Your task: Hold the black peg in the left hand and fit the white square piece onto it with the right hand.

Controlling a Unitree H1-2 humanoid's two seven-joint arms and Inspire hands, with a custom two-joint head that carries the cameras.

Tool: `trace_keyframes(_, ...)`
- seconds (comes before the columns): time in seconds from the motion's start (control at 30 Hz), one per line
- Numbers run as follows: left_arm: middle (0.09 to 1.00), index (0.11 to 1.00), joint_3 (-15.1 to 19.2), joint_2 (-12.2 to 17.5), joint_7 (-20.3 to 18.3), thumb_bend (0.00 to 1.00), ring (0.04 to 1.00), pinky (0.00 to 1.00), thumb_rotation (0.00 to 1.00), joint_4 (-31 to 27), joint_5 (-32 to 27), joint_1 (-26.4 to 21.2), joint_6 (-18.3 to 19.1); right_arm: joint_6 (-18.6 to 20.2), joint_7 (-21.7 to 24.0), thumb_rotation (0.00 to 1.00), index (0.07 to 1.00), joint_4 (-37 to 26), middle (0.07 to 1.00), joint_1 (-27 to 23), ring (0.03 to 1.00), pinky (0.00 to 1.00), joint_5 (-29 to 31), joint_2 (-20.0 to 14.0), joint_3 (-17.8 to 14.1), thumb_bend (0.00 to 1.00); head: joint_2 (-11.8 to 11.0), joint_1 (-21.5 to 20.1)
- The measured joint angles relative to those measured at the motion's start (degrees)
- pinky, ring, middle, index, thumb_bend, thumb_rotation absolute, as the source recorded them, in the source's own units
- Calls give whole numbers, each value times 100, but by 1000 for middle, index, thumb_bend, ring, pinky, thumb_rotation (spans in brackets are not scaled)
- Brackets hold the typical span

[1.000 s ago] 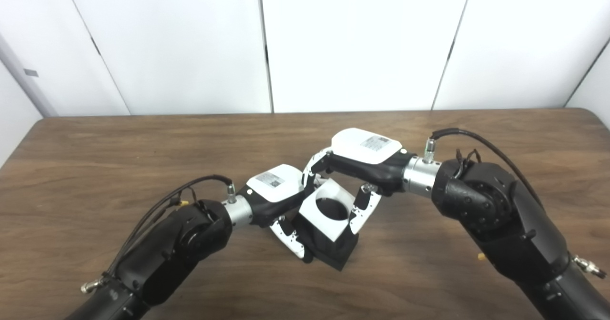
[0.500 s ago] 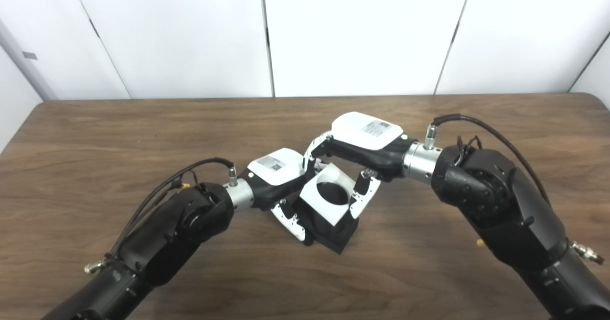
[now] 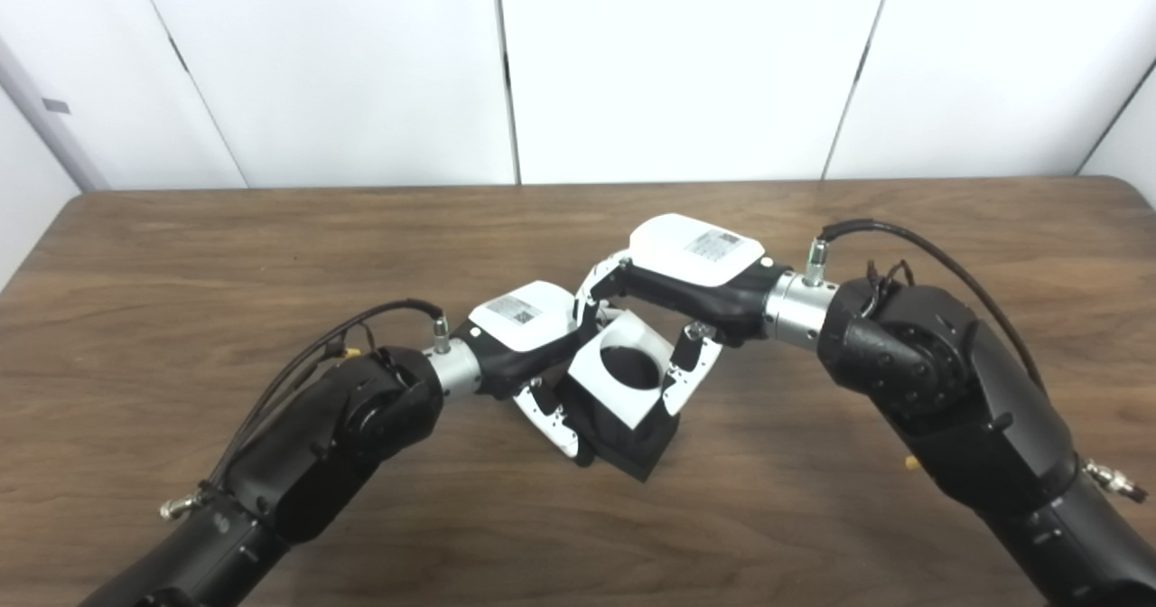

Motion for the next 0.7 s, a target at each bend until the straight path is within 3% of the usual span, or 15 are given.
trace_keyframes(0.7, 925, 496, -9, -1, 0, 520, 906, 807, 82, -1, 4, -3, 19, 119, 44, 128, 479, -173, 748, -115, 751, 662, 2, -207, 264, 522, 27, 18)
